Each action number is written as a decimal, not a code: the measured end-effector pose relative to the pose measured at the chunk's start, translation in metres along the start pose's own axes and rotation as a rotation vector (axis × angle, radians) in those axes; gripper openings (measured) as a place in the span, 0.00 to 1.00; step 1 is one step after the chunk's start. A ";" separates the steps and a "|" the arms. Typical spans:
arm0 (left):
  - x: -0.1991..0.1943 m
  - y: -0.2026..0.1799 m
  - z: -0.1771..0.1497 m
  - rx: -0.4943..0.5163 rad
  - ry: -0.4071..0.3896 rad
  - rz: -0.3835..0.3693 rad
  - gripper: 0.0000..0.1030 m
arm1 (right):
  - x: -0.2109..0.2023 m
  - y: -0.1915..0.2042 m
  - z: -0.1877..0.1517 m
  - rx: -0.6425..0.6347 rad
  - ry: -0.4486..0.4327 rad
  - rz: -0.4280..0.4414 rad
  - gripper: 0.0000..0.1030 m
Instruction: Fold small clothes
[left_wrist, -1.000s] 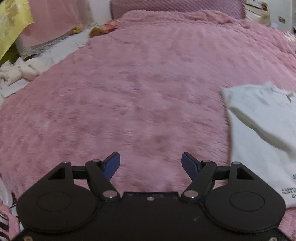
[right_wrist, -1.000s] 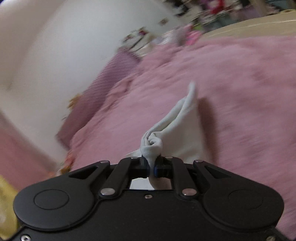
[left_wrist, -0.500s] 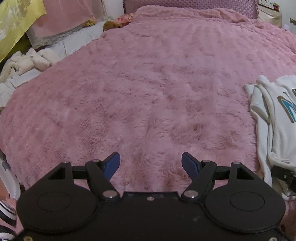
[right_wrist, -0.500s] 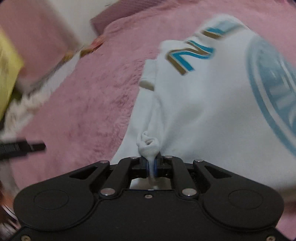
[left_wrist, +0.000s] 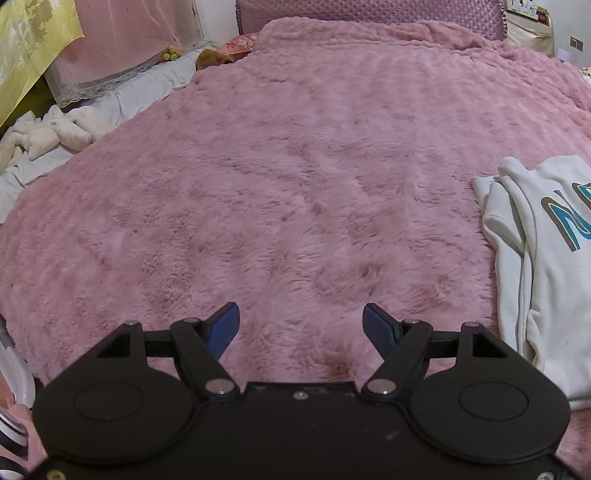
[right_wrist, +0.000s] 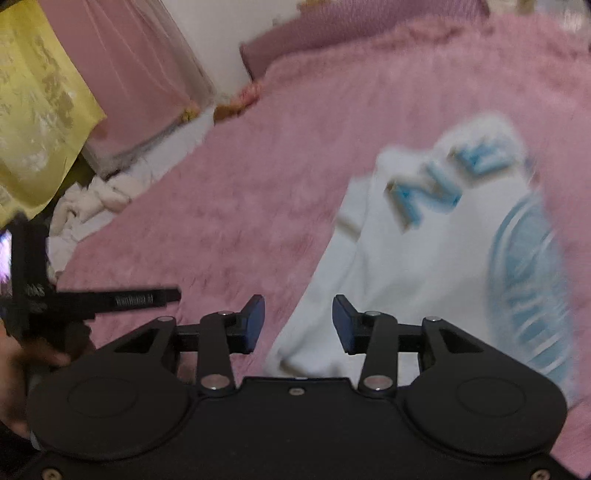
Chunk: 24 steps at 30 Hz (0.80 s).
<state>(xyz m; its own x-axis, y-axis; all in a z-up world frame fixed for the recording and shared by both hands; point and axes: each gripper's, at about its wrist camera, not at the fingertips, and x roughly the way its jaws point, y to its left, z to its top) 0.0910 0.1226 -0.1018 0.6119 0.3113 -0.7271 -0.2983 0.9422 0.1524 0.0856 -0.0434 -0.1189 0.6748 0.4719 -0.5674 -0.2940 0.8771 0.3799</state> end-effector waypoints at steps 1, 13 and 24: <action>0.001 -0.002 0.000 -0.001 0.000 -0.005 0.73 | -0.001 -0.003 0.005 -0.022 -0.004 -0.029 0.37; 0.012 -0.074 0.028 0.064 -0.023 -0.178 0.73 | 0.036 -0.037 -0.028 -0.040 0.181 0.020 0.33; 0.070 -0.188 0.083 0.168 0.000 -0.237 0.73 | -0.044 -0.127 -0.008 -0.023 0.044 -0.339 0.34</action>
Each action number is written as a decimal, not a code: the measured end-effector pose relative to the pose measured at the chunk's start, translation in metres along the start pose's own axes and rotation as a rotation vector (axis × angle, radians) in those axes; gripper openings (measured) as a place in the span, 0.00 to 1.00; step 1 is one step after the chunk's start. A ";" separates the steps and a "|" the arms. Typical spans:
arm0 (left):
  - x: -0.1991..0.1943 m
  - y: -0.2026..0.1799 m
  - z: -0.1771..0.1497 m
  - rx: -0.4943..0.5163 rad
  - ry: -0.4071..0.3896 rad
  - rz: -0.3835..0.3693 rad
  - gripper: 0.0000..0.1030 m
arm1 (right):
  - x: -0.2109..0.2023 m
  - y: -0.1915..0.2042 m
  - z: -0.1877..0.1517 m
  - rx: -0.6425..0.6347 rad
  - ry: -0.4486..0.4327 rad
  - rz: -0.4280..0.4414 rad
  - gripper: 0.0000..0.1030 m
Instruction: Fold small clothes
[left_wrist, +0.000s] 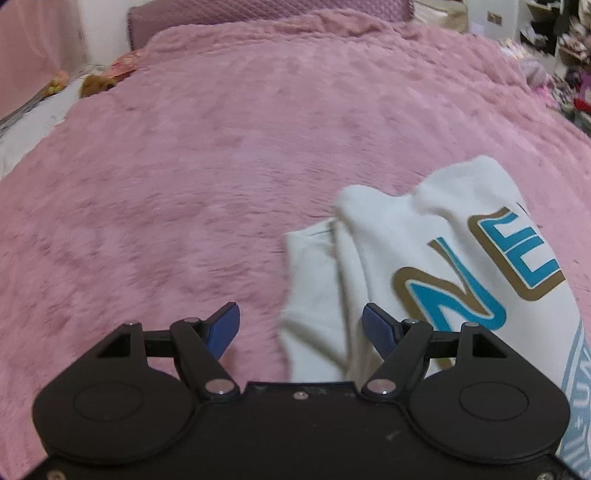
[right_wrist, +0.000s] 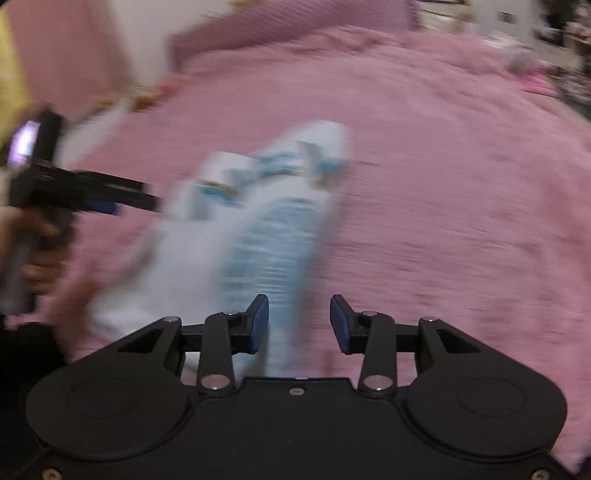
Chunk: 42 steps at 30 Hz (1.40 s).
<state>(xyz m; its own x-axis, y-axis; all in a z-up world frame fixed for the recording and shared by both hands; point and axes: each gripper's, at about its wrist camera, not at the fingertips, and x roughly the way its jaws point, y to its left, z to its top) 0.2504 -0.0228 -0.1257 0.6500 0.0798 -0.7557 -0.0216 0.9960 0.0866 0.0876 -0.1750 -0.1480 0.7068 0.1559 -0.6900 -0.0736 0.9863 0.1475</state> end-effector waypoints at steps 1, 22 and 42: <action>0.005 -0.006 0.001 0.012 -0.001 0.020 0.73 | 0.003 -0.009 0.000 0.003 0.002 -0.038 0.34; 0.025 -0.012 0.002 -0.023 -0.022 -0.158 0.67 | 0.016 -0.059 -0.004 0.119 0.036 -0.113 0.34; 0.024 0.002 0.006 -0.155 0.016 -0.402 0.23 | 0.025 -0.069 -0.011 0.143 0.052 -0.078 0.38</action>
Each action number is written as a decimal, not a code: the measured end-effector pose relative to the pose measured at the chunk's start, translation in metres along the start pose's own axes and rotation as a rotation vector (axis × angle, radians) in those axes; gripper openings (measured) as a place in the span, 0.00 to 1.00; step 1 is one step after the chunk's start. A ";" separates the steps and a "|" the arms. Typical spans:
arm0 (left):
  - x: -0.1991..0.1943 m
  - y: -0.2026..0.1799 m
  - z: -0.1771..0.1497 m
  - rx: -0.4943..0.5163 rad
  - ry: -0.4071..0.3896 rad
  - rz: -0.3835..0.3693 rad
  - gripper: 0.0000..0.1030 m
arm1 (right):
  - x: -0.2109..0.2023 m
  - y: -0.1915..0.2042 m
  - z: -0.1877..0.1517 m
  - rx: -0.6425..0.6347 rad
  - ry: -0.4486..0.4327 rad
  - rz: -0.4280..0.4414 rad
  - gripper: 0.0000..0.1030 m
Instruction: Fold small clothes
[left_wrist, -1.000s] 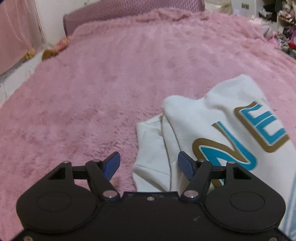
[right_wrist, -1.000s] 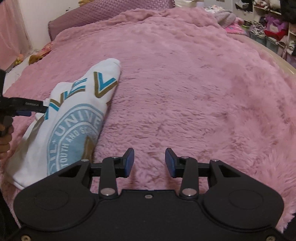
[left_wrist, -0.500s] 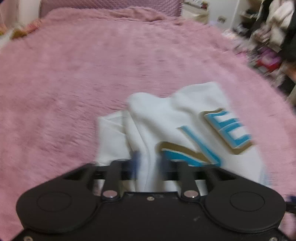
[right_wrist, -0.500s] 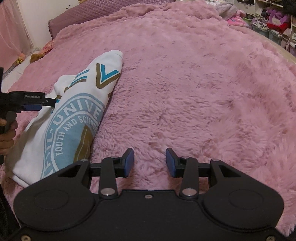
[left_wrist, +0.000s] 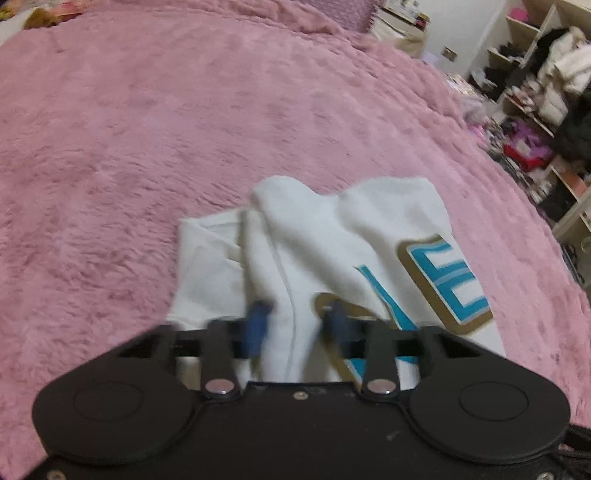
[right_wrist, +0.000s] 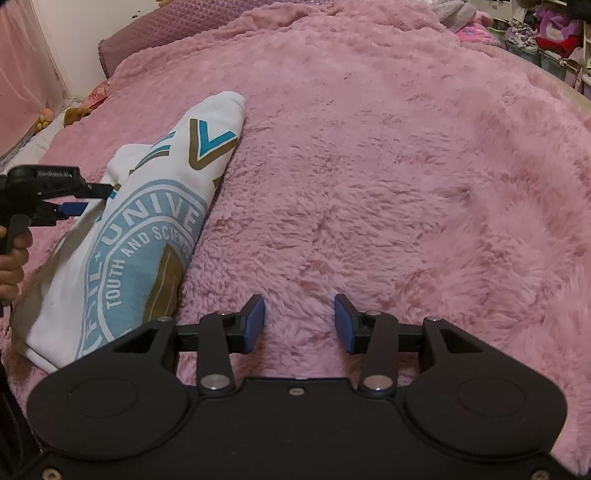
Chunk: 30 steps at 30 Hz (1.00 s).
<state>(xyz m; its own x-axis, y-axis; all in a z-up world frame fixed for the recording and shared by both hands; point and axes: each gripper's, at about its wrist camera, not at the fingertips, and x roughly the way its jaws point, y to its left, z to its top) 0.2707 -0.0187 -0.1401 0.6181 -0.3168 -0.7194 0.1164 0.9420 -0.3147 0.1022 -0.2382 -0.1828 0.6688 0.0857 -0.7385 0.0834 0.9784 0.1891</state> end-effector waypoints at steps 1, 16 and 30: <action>0.000 -0.003 0.000 0.020 0.000 0.008 0.16 | 0.000 0.000 0.000 -0.002 0.000 0.000 0.38; -0.063 -0.003 -0.001 0.080 -0.100 0.122 0.11 | -0.001 0.005 0.000 -0.025 0.002 0.003 0.40; -0.090 0.016 -0.032 0.100 -0.097 0.285 0.35 | -0.029 0.033 0.008 -0.083 -0.091 0.101 0.40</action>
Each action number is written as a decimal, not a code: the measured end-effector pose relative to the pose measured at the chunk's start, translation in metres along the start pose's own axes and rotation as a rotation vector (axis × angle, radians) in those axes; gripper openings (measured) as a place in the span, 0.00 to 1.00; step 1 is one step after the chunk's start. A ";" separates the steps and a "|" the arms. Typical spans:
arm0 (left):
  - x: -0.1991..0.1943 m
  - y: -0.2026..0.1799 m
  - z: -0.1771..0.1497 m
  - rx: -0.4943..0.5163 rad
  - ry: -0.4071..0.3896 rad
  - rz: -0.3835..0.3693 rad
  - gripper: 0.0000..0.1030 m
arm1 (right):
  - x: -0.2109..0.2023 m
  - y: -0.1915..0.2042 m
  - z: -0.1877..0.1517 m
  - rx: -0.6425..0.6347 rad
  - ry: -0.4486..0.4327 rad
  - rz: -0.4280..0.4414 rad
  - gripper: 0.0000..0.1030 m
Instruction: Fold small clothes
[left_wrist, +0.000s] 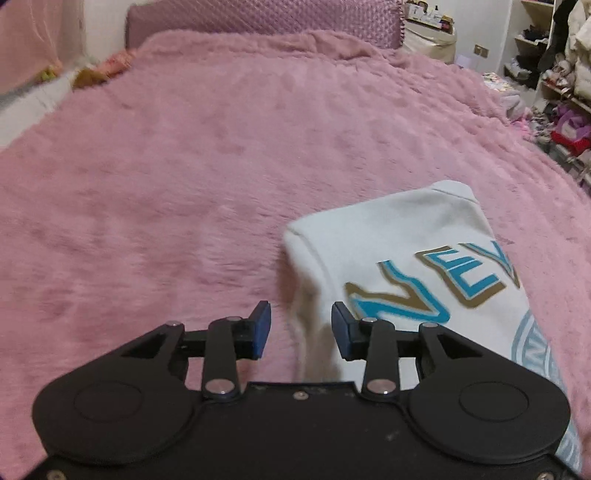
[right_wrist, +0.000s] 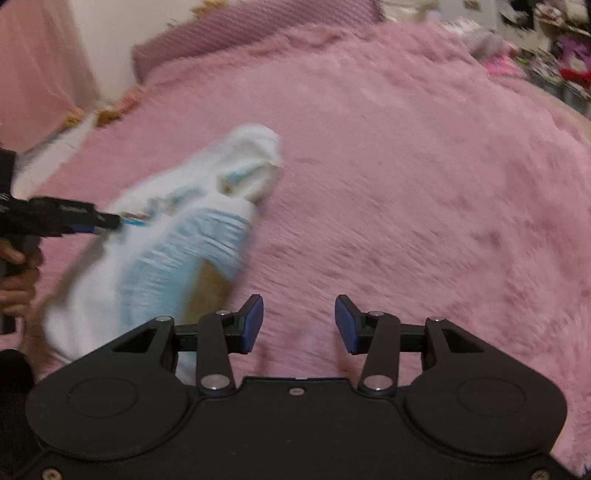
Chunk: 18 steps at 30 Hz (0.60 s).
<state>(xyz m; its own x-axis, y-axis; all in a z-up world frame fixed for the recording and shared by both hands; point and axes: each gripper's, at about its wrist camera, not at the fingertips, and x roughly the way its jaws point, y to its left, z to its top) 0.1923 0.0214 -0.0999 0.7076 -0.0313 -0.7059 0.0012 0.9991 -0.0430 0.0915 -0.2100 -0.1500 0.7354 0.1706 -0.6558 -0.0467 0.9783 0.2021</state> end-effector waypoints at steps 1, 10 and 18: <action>-0.009 0.002 -0.002 -0.007 -0.004 0.003 0.36 | -0.004 0.007 0.001 -0.011 -0.018 0.028 0.40; -0.005 -0.020 -0.072 0.168 0.173 0.081 0.51 | 0.030 0.064 -0.028 -0.130 0.133 0.095 0.44; -0.056 -0.015 -0.078 0.044 0.037 0.135 0.54 | 0.007 0.051 -0.029 -0.124 0.109 0.091 0.45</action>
<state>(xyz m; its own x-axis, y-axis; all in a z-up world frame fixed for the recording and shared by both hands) 0.0976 0.0058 -0.1149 0.6766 0.1033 -0.7291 -0.0609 0.9946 0.0844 0.0747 -0.1553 -0.1655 0.6472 0.2639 -0.7152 -0.1975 0.9642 0.1770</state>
